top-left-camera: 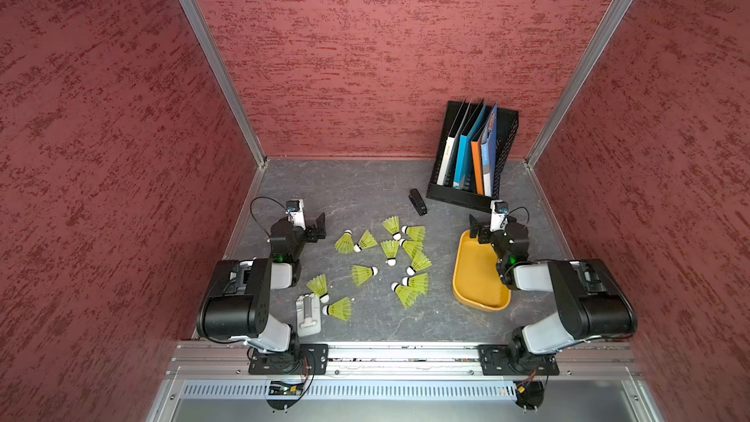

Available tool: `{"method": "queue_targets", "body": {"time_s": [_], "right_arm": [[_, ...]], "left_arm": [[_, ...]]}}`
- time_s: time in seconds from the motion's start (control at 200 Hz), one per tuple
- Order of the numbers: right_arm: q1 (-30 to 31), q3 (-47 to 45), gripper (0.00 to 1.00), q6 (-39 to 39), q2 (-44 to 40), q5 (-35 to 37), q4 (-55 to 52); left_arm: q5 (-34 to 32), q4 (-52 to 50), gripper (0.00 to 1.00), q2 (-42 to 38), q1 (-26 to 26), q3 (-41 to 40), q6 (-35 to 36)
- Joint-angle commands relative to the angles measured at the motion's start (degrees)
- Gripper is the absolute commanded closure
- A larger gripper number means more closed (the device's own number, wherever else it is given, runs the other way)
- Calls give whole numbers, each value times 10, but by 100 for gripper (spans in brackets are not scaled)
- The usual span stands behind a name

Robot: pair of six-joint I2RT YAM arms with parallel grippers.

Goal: Put the shuttlecocks into the storage box
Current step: Pick up the storage box at the center of the board.

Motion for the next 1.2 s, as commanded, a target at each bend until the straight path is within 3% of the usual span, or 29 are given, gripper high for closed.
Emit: {"method": "queue_targets", "body": {"time_s": [0.0, 0.576, 0.681, 0.766, 0.902, 0.967, 1.082, 1.142, 1.192], "right_arm": [[-3, 9, 1, 5, 1, 3, -2], [-3, 10, 1, 5, 1, 3, -2], [-2, 14, 1, 15, -2, 31, -10], [-1, 16, 1, 17, -41, 42, -51], [6, 5, 1, 23, -179, 87, -114], [8, 31, 1, 25, -249, 111, -190], [8, 157, 1, 60, -351, 141, -372], [8, 250, 1, 190, -365, 187, -533], [8, 334, 1, 312, -365, 205, -725]], "left_arm": [[8, 7, 0, 5, 4, 9, -1], [7, 7, 0, 4, 4, 8, -2], [7, 7, 0, 4, 4, 8, -2], [-26, -1, 0, -12, -6, 7, -1], [-119, -140, 0, -95, -51, 48, 23], [-148, -151, 0, -127, -84, 60, 49], [-190, -191, 0, -177, -147, 125, 88], [-224, -221, 0, -190, -181, 183, 84], [-279, -296, 0, -191, -202, 243, 12]]}}
